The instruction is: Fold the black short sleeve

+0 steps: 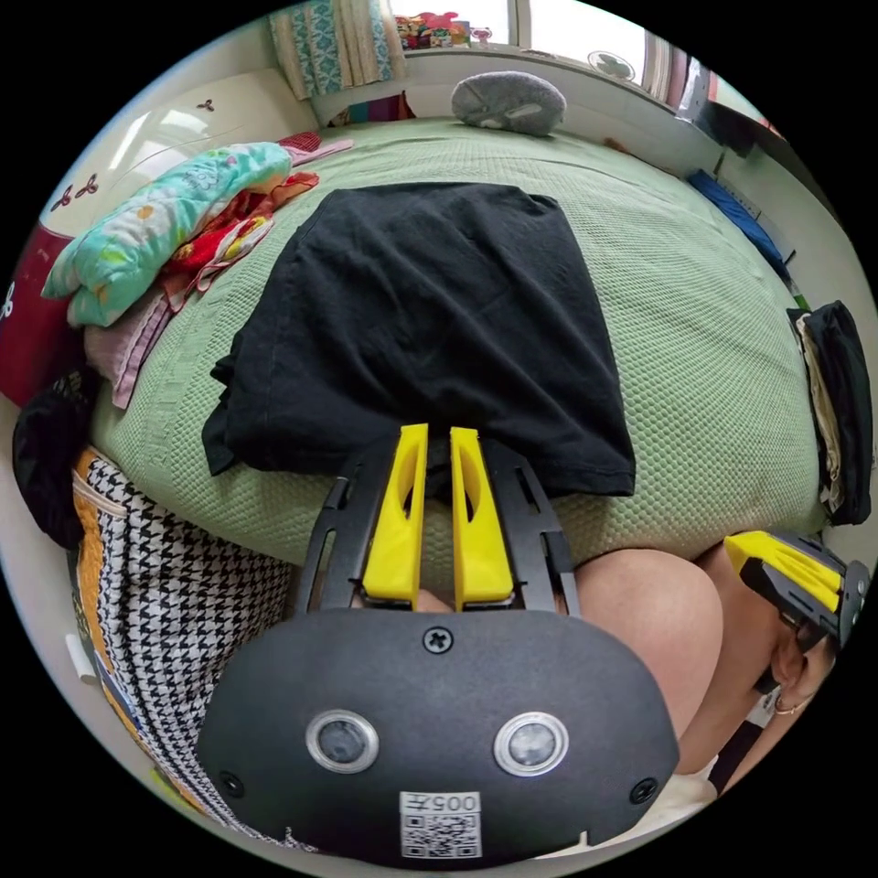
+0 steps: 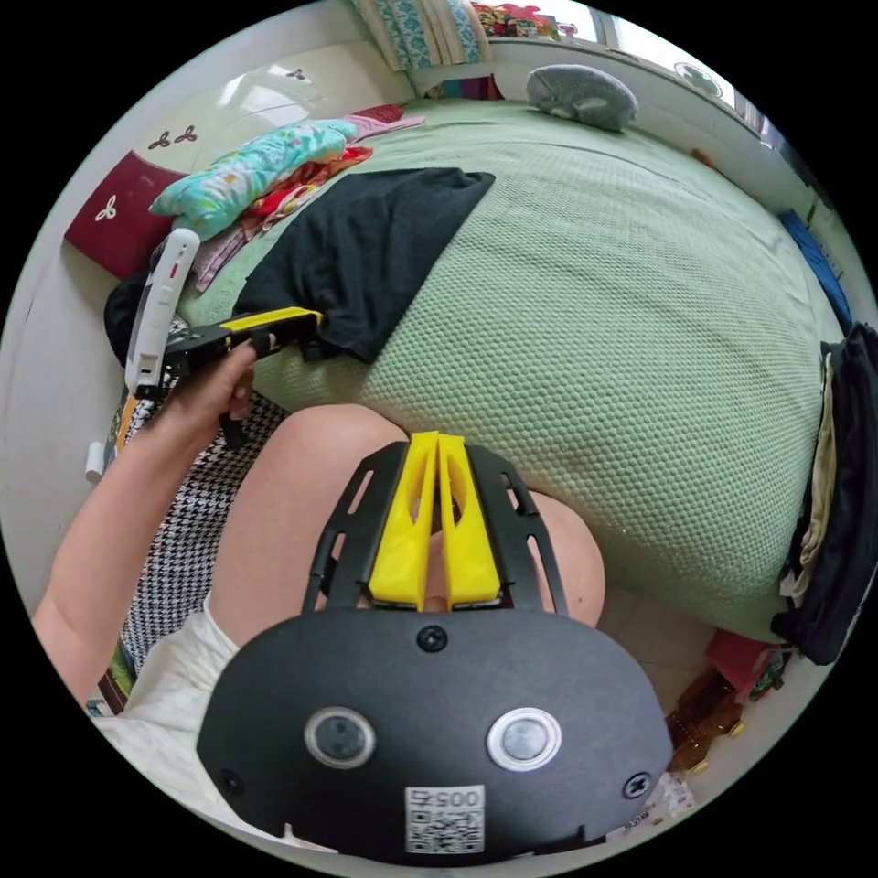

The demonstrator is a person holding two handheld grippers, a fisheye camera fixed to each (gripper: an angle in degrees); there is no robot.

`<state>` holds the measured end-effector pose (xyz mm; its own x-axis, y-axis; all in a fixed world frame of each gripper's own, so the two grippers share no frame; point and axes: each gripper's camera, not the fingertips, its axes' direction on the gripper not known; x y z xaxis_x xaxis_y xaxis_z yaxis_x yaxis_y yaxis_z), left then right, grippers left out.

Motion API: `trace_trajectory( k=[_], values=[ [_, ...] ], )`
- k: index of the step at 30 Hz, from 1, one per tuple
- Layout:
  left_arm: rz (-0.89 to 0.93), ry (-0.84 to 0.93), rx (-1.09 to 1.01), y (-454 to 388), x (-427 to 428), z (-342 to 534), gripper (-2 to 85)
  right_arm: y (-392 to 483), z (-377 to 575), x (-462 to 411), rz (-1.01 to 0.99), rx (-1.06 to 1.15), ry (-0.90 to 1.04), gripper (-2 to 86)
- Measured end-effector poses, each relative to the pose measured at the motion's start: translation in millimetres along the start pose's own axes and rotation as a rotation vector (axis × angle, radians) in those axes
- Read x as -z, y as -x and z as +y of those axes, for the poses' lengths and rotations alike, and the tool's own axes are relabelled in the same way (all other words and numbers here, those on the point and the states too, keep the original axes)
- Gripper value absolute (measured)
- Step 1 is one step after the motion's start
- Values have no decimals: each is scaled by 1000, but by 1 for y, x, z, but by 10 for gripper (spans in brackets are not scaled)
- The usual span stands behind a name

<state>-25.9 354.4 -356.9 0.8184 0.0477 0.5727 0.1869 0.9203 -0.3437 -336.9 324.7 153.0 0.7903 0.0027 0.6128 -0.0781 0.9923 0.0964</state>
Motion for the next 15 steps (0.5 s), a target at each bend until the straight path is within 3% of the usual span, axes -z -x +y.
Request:
trace_trajectory(
  k=[3, 9, 15],
  values=[
    [-17, -9, -17, -1, 11, 2, 47, -10, -6, -1, -21, -16, 44, -10],
    [17, -226, 23, 12, 65, 23, 15, -16, -16, -3, 6, 20, 115, -10],
    [93, -243, 210, 79, 82, 28, 16, -39, -20, 9, -55, -28, 102, -10]
  ],
)
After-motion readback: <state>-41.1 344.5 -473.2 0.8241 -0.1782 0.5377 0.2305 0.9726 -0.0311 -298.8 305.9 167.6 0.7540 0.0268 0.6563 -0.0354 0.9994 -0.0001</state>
